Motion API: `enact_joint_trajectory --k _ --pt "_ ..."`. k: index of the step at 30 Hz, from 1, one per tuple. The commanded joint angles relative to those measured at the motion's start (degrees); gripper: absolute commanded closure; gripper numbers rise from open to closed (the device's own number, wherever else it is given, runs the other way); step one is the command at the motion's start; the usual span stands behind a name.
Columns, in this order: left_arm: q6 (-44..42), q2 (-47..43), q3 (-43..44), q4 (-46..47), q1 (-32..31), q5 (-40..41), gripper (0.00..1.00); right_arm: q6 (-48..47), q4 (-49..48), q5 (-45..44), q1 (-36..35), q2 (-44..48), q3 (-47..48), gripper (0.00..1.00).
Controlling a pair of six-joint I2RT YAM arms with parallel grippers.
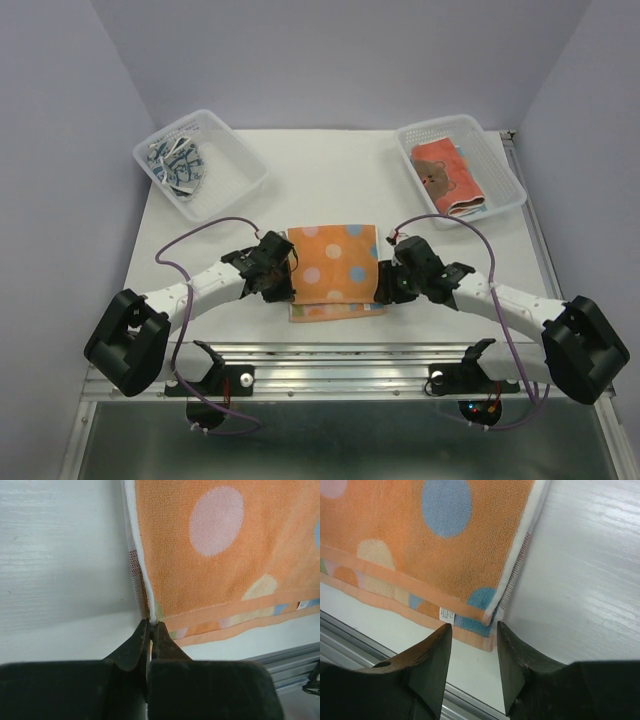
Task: Fold and stack the towels
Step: Fold the towel
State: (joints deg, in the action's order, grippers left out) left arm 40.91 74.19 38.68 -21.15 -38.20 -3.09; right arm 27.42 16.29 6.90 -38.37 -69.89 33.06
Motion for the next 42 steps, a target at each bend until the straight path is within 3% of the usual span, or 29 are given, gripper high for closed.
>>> enact_joint_trajectory --k 1,15,35,42 --pt "0.1 -0.9 0.6 0.5 -0.3 -1.1 1.0 -0.4 -0.6 0.9 -0.8 -1.0 3.6 0.54" --pt "1.3 -1.8 -1.6 1.6 -0.4 -0.8 1.0 3.9 -4.4 1.5 -1.6 -4.2 1.6 0.55" --pt "2.2 -2.2 -3.4 2.6 -0.4 -0.2 1.0 11.6 -3.7 -5.0 -1.6 -6.3 0.4 0.58" --pt "2.4 -2.9 -4.0 3.0 -0.3 -0.1 1.0 14.4 -1.7 -11.5 -1.6 -7.1 1.3 0.57"
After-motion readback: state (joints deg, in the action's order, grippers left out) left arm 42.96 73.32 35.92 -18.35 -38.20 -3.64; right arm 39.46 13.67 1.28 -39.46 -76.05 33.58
